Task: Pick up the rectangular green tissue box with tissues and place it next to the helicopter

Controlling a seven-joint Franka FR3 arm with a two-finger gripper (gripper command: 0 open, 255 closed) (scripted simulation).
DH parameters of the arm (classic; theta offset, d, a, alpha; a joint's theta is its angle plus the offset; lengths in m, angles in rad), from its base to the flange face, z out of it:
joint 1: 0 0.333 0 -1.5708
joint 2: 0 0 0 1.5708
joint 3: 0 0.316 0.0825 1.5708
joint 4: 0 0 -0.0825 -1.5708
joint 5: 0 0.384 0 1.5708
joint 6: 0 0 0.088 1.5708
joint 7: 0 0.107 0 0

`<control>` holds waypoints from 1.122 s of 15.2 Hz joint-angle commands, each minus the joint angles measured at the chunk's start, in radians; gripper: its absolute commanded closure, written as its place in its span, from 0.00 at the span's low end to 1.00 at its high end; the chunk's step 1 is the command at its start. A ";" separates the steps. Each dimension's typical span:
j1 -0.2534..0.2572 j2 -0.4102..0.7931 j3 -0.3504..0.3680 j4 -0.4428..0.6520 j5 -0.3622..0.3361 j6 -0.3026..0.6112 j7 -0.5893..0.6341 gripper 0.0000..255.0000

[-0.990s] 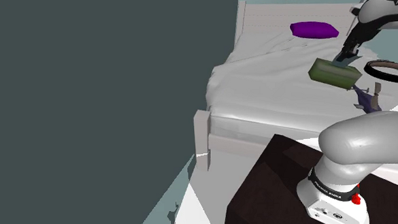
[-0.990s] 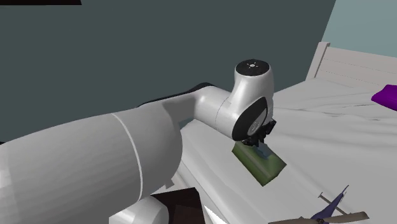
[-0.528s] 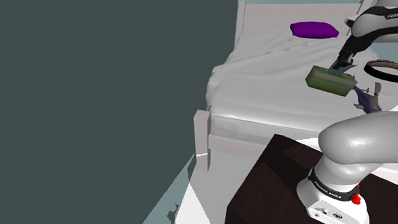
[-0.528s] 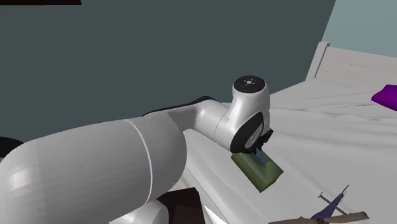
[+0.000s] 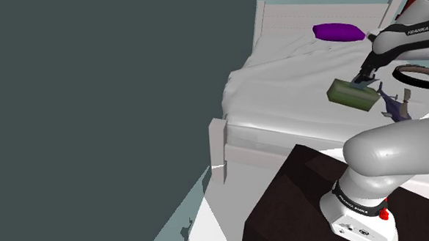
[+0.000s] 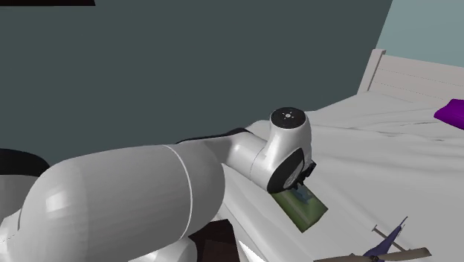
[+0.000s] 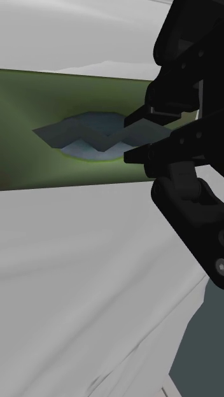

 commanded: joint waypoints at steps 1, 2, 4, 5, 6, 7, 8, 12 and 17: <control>0.001 0.017 -0.015 -0.017 -0.008 0.037 0.001 1.00; 0.002 0.025 -0.023 -0.025 -0.012 0.053 0.001 1.00; 0.003 0.043 -0.038 -0.041 -0.019 0.087 0.001 1.00; 0.004 0.052 -0.046 -0.049 -0.022 0.104 0.000 1.00; 0.006 0.062 -0.054 -0.056 -0.026 0.121 0.000 1.00; 0.008 0.072 -0.063 -0.063 -0.029 0.139 0.000 1.00; 0.010 0.083 -0.071 -0.070 -0.032 0.156 -0.001 1.00; 0.021 0.131 -0.108 -0.096 -0.041 0.230 -0.004 1.00; 0.033 0.168 -0.136 -0.111 -0.043 0.284 -0.008 1.00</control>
